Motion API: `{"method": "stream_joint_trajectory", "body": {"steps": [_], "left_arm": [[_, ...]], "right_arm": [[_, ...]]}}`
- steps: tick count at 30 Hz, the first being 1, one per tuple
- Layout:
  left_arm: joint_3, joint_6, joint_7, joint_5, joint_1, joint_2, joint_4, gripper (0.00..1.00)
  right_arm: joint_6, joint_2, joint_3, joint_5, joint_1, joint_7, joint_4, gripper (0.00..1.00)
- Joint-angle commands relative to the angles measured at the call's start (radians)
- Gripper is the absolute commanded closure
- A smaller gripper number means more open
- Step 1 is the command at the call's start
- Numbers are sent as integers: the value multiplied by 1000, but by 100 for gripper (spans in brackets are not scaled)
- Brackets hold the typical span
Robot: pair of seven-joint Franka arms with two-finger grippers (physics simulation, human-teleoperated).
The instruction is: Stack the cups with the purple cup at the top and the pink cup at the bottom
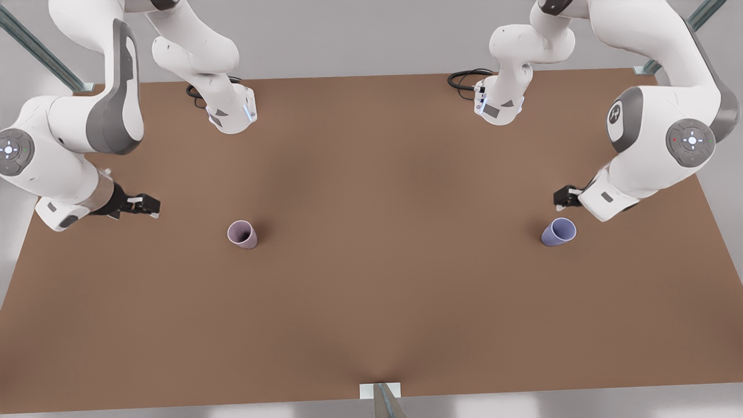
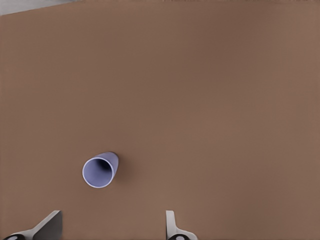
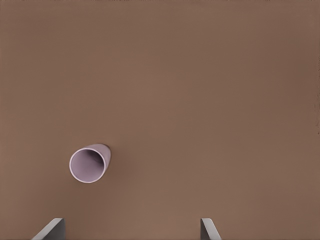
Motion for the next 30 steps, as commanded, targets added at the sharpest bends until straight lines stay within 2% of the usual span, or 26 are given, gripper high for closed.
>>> {"method": "stream_joint_trajectory", "body": {"steps": [1,6,9,10,13,18,22,30], "left_arm": [[-1,44,19,3,0,2,1,0],[5,41,14,1,2,11,-5,0],[6,43,16,1,3,19,-8,0],[8,41,16,1,5,22,-10,0],[10,30,16,1,6,29,-10,0],[25,17,17,1,6,36,-10,0],[26,20,19,1,6,46,-8,0],[28,23,19,1,8,60,-8,0]], "right_arm": [[69,-3,-5,-2,16,-35,1,0],[83,2,-2,-2,27,-33,-27,0],[216,6,-4,2,26,-102,-179,0],[316,3,-4,6,26,-121,-260,0],[394,9,-4,17,27,-145,-340,0],[526,78,-1,23,110,-145,-404,0],[560,153,1,25,150,-145,-410,0],[670,206,-1,52,150,-145,-498,0]]}}
